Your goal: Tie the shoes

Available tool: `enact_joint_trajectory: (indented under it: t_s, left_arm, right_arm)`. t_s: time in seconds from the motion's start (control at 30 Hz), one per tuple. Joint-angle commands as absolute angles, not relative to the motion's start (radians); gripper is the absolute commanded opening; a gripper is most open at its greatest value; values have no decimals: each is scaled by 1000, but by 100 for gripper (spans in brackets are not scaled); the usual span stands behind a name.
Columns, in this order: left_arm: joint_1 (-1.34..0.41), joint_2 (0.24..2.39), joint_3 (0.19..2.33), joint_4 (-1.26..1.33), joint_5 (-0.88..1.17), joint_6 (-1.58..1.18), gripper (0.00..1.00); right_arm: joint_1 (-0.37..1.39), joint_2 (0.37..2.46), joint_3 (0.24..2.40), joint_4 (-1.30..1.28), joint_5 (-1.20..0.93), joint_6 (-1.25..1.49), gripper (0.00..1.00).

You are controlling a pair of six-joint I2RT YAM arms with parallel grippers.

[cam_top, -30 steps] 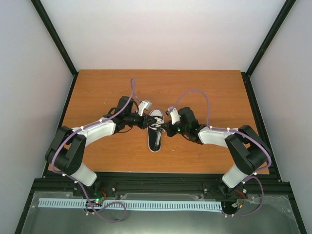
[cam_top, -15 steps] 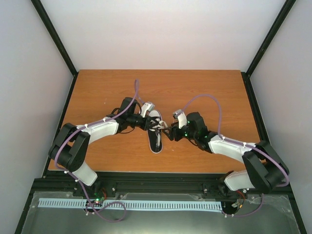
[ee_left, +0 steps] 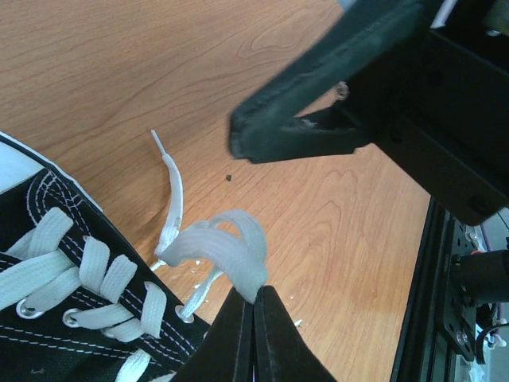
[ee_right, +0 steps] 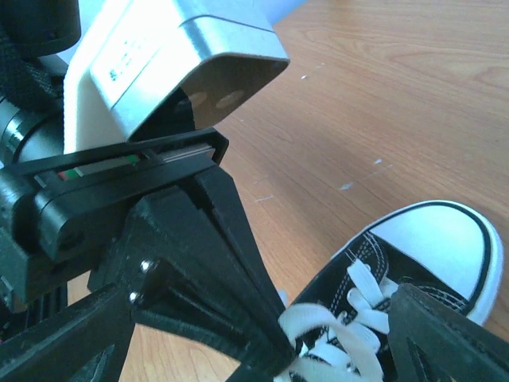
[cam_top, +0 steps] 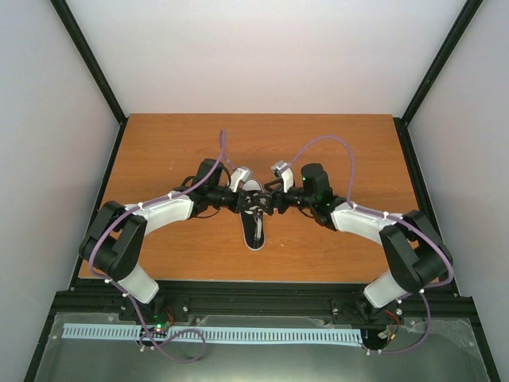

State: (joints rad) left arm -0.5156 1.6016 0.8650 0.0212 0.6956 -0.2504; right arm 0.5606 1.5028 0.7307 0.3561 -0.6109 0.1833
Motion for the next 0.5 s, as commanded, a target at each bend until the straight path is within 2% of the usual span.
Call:
enact_joint_trajectory:
  t_s: [0.0,0.47]
  left_arm:
    - [-522,1578,897,18,728,-242,1]
    - [-522,1558,893,26,723,-247,1]
  right_arm:
    - [552,1579,797,401,-748,176,88]
    - [552,1662,753,419,-821,198,87]
